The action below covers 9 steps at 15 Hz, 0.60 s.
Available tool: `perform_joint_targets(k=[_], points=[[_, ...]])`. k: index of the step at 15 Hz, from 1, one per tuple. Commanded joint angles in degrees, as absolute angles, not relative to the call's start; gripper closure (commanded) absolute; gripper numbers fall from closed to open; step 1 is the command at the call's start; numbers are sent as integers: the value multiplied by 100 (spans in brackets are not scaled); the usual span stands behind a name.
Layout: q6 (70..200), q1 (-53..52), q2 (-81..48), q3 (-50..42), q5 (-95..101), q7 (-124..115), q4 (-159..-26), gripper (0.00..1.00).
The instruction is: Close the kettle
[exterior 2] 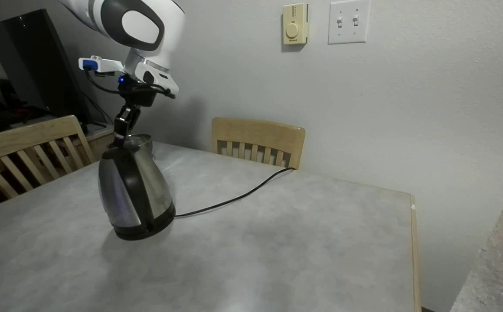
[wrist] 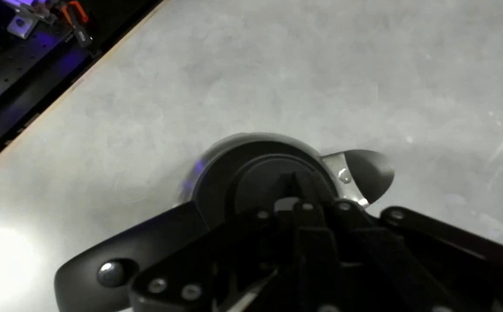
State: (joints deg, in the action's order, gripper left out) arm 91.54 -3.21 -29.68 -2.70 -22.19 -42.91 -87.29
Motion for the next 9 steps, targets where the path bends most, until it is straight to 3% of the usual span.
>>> perform_joint_targets(k=[1,9], points=[[9443,-630,-2970,-400,-1551,-5190,-8781,100],[8863,-492,-3499,-387,-1199,-6448,-8176,100]])
